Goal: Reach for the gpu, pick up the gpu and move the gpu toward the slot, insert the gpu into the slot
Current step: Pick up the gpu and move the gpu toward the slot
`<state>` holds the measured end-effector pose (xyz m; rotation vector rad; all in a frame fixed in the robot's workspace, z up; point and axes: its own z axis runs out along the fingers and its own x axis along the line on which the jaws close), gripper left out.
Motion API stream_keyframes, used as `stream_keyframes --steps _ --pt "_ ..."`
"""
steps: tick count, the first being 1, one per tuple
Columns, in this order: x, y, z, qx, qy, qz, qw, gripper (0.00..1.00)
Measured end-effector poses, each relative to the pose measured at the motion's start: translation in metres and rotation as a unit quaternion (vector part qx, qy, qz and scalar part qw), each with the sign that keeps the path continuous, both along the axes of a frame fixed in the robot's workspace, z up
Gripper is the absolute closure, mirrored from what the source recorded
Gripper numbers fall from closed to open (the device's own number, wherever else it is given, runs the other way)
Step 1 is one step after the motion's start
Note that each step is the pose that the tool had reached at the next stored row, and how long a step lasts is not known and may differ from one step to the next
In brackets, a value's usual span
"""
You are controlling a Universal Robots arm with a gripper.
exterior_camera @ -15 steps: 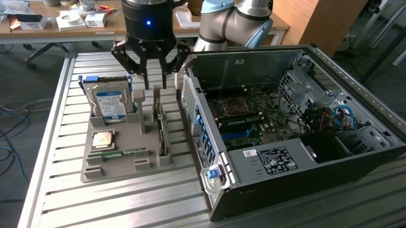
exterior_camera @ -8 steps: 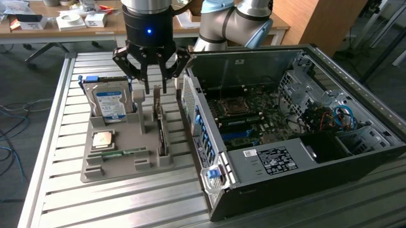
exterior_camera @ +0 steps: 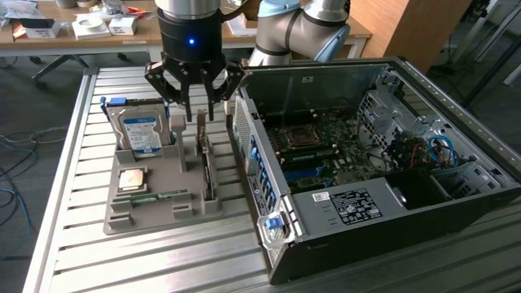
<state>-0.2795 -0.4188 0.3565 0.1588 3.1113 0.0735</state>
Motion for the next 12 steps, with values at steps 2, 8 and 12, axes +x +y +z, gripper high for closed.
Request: stream_keyframes --steps 2,8,12 --pt "0.0000 0.0000 -0.0003 0.0000 0.0000 0.000 1.0000 0.58" --pt "0.0000 0.0000 -0.0039 0.0007 0.0000 0.000 1.0000 0.58" --pt "0.0000 0.0000 -0.0049 0.0008 0.0000 0.000 1.0000 0.58"
